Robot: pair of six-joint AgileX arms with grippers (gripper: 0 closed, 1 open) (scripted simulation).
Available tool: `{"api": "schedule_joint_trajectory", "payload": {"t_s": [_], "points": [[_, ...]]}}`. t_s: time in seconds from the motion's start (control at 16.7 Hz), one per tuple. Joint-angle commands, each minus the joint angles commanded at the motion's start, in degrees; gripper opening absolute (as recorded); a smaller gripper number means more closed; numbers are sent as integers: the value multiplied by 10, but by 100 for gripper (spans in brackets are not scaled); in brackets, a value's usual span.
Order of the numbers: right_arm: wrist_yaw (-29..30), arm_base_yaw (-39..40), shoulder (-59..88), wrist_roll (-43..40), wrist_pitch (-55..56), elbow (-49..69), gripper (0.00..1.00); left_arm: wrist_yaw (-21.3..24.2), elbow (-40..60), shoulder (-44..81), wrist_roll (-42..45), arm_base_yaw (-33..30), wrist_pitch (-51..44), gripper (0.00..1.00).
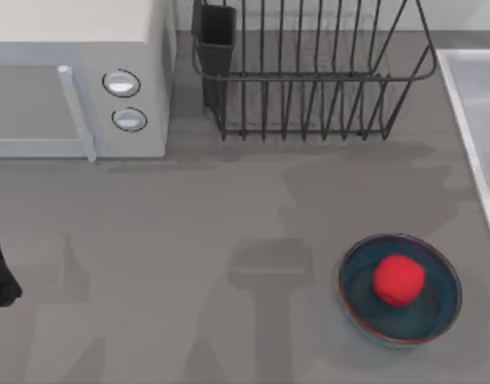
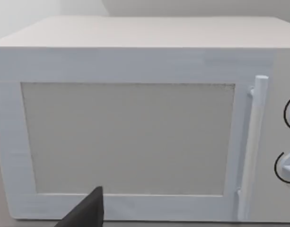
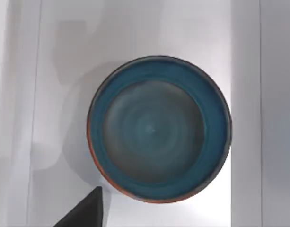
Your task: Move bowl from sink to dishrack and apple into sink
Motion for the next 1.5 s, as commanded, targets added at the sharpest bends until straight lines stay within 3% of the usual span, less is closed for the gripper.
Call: {"api": "schedule_joint_trajectory", "payload": {"t_s": [0.36, 0.72, 1.26, 1.5], "points": [[-8, -46, 252, -30, -155, 244, 100, 0, 0, 0, 0, 0, 0, 100], [-16, -76, 393, -42, -251, 406, 100, 0, 0, 0, 0, 0, 0, 100], [-18, -80, 416, -44, -271, 442, 100, 0, 0, 0, 0, 0, 0, 100], [-18, -81, 439, -41, -229, 421, 100, 0, 0, 0, 0, 0, 0, 100]]}}
